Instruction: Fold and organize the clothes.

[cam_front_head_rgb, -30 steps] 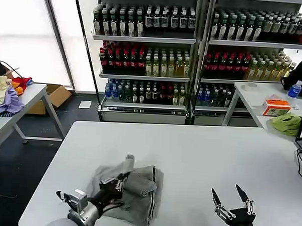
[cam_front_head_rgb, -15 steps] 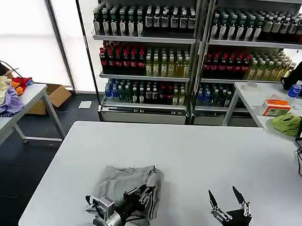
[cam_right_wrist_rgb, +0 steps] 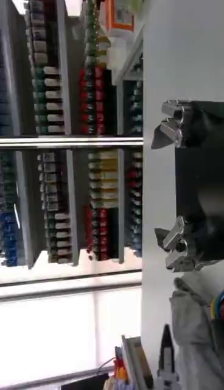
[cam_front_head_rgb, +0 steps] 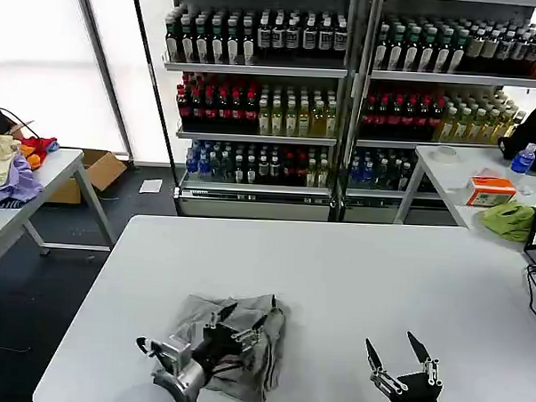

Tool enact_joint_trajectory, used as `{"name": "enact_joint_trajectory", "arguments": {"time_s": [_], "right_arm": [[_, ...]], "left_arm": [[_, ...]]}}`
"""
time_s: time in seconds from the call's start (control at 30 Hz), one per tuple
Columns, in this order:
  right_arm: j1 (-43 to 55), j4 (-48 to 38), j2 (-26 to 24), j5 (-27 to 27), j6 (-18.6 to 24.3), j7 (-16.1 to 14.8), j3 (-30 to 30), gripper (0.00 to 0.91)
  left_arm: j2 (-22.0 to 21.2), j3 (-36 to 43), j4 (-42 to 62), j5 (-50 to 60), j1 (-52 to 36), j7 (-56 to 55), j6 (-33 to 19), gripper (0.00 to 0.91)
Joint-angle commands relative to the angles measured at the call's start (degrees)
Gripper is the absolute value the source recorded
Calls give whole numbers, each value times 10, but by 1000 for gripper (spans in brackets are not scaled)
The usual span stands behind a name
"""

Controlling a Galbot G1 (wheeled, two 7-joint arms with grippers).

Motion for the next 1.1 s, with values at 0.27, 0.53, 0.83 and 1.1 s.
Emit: {"name": "enact_joint_trajectory", "arguments": {"time_s": [0.27,0.53,0.83,1.1], "right_arm": [[3,0,-4,1,0,1,-10,907],[6,-4,-7,1,-1,1,-8,907],[4,-6,-4,3,1,1,-3,907],[4,-6,-1,1,2,1,-5,907]], "left_arm": [[5,-236,-13,-6,135,-3,52,907],[-22,-166,18,-6,120,-12,70,907],[-33,-131,77,0,99,-7,63,836],[-37,-124,79,-1,98,1,43,10]]}}
